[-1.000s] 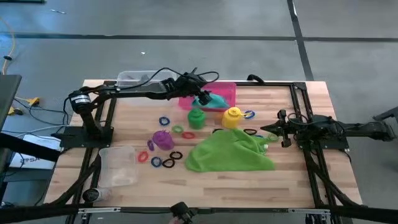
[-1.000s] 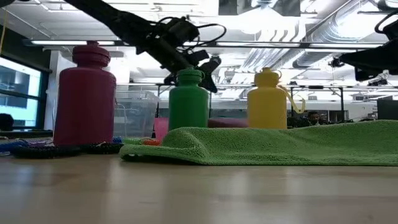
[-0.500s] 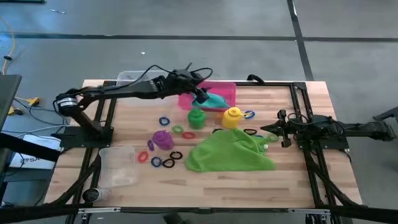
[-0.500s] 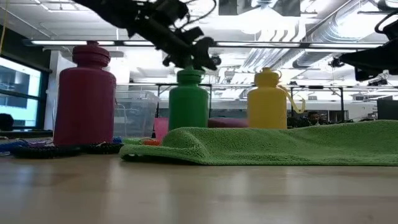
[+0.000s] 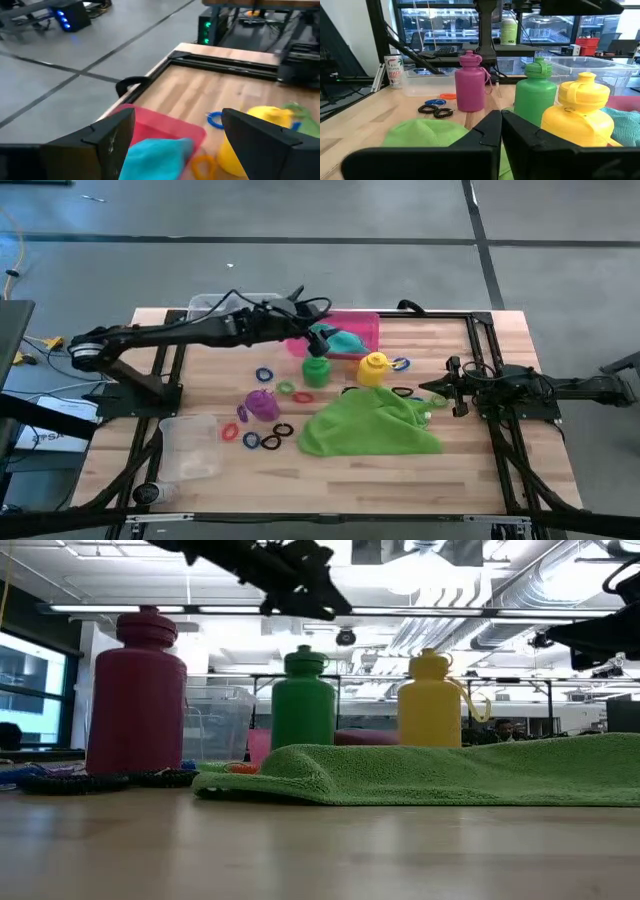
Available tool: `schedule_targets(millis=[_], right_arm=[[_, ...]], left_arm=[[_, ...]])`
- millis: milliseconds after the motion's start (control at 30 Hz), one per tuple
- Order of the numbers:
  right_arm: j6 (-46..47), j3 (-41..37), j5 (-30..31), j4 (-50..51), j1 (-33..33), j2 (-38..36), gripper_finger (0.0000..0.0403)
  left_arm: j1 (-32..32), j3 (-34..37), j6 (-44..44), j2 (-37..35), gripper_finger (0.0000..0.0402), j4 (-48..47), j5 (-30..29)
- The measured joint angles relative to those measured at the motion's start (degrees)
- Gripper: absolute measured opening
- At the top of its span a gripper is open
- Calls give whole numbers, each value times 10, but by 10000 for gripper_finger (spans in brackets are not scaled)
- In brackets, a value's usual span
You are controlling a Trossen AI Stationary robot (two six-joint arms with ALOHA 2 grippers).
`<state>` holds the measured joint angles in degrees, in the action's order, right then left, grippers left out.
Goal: Pick & Place Sports Items
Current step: Put the black spring keychain into the bottom transparent bin
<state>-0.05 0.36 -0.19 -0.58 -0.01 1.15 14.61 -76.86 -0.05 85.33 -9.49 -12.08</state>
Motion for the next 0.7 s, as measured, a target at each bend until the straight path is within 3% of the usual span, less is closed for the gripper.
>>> schedule_targets(millis=[467, 700], right_arm=[[0, 0, 0, 0, 0, 0, 0], [0, 0, 0, 0, 0, 0, 0]], left_arm=[[-88, 0, -35, -14, 243, -36, 1], [-121, 0, -39, -22, 243, -65, 68]])
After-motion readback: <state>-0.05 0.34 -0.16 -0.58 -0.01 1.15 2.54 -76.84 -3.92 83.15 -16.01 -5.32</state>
